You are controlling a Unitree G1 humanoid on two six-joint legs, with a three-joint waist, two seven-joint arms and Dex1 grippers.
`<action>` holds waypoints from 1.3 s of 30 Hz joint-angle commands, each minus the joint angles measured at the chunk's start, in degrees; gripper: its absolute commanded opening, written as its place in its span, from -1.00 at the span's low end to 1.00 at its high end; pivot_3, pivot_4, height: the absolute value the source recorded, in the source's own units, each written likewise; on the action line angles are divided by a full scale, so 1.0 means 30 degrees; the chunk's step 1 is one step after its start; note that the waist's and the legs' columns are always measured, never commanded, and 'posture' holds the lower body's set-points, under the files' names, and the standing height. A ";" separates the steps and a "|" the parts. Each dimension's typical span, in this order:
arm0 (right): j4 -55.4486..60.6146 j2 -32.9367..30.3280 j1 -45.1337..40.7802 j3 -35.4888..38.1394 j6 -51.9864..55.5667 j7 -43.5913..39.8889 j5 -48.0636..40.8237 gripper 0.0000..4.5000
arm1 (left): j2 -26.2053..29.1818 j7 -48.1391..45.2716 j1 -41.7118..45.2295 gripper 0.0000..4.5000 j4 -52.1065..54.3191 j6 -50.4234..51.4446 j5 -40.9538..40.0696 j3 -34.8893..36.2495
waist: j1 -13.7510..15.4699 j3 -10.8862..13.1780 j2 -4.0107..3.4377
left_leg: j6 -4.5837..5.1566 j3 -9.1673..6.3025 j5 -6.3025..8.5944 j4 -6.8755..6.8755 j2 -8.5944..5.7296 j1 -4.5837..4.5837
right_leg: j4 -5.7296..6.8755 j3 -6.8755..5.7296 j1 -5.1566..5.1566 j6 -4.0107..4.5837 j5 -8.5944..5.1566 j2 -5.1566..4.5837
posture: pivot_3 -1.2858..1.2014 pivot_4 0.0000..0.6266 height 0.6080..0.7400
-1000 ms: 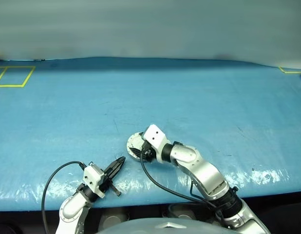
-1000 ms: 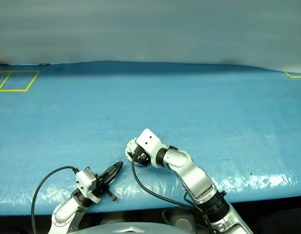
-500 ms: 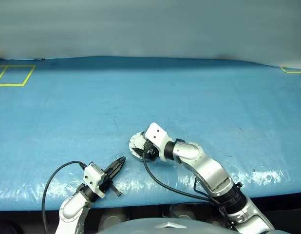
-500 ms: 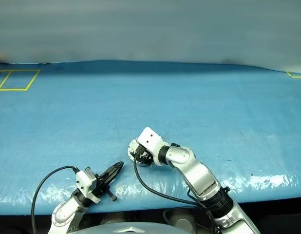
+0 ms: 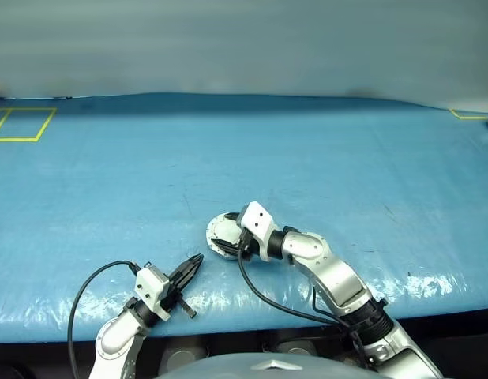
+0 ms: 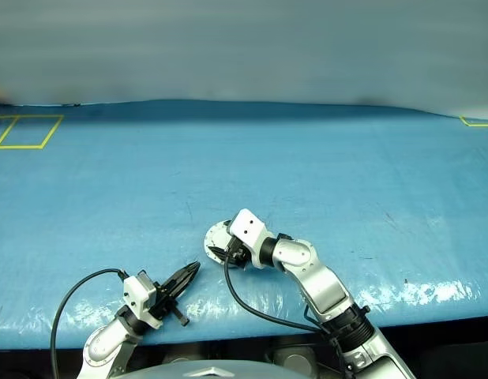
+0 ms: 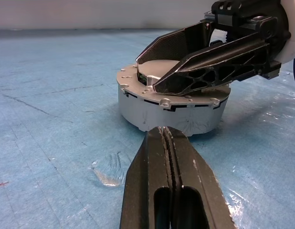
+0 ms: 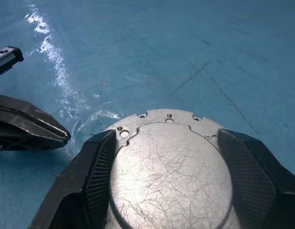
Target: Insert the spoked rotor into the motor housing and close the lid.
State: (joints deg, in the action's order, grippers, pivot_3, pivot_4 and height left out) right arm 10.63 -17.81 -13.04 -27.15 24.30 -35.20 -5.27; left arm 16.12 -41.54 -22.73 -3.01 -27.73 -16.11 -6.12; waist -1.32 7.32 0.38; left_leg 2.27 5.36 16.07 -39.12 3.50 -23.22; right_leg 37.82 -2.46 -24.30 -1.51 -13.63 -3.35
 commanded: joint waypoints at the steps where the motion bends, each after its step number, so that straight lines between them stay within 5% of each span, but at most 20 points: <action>1: -0.0800 -0.0909 0.0086 -0.0408 0.0359 -0.0318 0.1132 0.36 | 0.0077 -0.0078 0.0046 -1.00 -0.0173 0.0084 0.0157 -0.0059 | 0.0037 -0.0016 0.0017 | 0.0000 0.0000 0.0000 0.0000 0.0000 0.0003 | 0.0000 -0.0002 0.0002 0.0000 0.0000 -0.0004 | 0.03 -0.52 1.00; 8: -0.0006 0.0067 0.0075 0.1195 0.3400 -0.0244 -0.1188 0.36 | -0.0051 0.0456 0.0236 -1.00 0.1072 0.1072 0.0495 -0.0467 | 0.0197 -0.0033 0.0022 | 0.0000 -0.0004 0.0000 0.0001 -0.0001 0.0008 | 0.0001 -0.0003 0.0011 0.0005 0.0001 -0.0014 | 0.03 -0.52 1.00; 26: 0.0516 -0.1977 -0.1590 0.0704 0.3769 -0.2716 -0.1216 0.36 | -0.0007 0.0059 0.0737 -1.00 0.0272 0.1088 0.0327 -0.0285 | 0.0257 -0.0024 0.0027 | 0.0019 -0.0020 0.0008 0.0000 -0.0034 -0.0086 | -0.0027 -0.0032 -0.0051 0.0002 0.0003 -0.0037 | 0.03 -0.52 1.00; 39: -0.1645 -0.2088 -0.1079 0.0410 0.0157 -0.3211 -0.0139 0.36 | 0.0101 -0.0904 0.0891 -1.00 -0.1547 -0.0793 -0.0207 -0.0022 | 0.0220 -0.0039 0.0004 | 0.0021 -0.0015 0.0009 0.0001 -0.0016 -0.0018 | -0.0012 -0.0030 -0.0002 0.0006 0.0000 -0.0023 | 0.03 -0.52 1.00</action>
State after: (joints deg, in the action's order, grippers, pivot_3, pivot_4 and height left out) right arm 8.03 -22.97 -17.47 -24.89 24.86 -43.98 -7.17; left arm 15.98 -44.35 -19.11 -6.87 -30.38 -16.67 -7.15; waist -0.66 7.20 0.39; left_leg 2.33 5.31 16.10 -39.12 3.46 -23.27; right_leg 37.79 -2.55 -24.29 -1.50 -13.63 -3.42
